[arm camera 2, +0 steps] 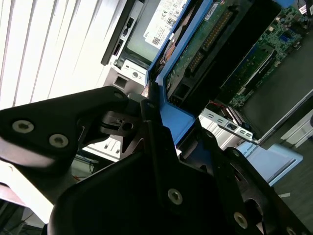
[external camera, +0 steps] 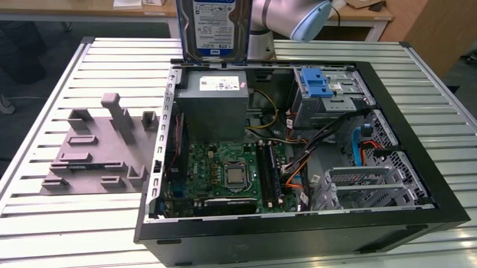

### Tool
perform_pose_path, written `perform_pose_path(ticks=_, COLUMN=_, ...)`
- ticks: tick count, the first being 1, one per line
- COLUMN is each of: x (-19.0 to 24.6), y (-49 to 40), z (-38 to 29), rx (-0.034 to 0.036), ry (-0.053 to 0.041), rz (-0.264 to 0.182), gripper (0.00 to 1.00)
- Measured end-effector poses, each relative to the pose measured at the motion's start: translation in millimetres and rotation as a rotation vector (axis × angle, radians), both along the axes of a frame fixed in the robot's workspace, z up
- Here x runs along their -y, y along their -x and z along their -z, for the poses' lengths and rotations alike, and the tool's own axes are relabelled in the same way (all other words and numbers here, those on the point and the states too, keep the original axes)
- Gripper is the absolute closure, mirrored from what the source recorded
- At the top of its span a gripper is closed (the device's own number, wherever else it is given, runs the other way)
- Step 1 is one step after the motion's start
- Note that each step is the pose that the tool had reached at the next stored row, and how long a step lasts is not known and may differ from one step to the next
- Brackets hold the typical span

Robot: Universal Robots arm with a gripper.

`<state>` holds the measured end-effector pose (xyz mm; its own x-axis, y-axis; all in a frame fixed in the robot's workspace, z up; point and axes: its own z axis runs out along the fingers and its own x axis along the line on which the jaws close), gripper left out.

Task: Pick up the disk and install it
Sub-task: 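Pick up the disk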

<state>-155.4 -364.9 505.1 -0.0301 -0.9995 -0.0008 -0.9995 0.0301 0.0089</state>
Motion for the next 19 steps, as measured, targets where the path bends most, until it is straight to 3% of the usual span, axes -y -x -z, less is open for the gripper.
perform_pose_path(ticks=8, x=20.0, y=-1.3, z=0.1, rx=0.0, ry=0.0185, rz=0.0, gripper=0.64)
perform_pose_path(ticks=15, x=27.0, y=-23.9, z=1.9, rx=0.0002, ry=0.0242, rz=0.0, gripper=0.64)
perform_pose_path(ticks=19, x=39.1, y=-27.3, z=3.8, rx=0.0001, ry=0.0242, rz=0.0, gripper=0.64)
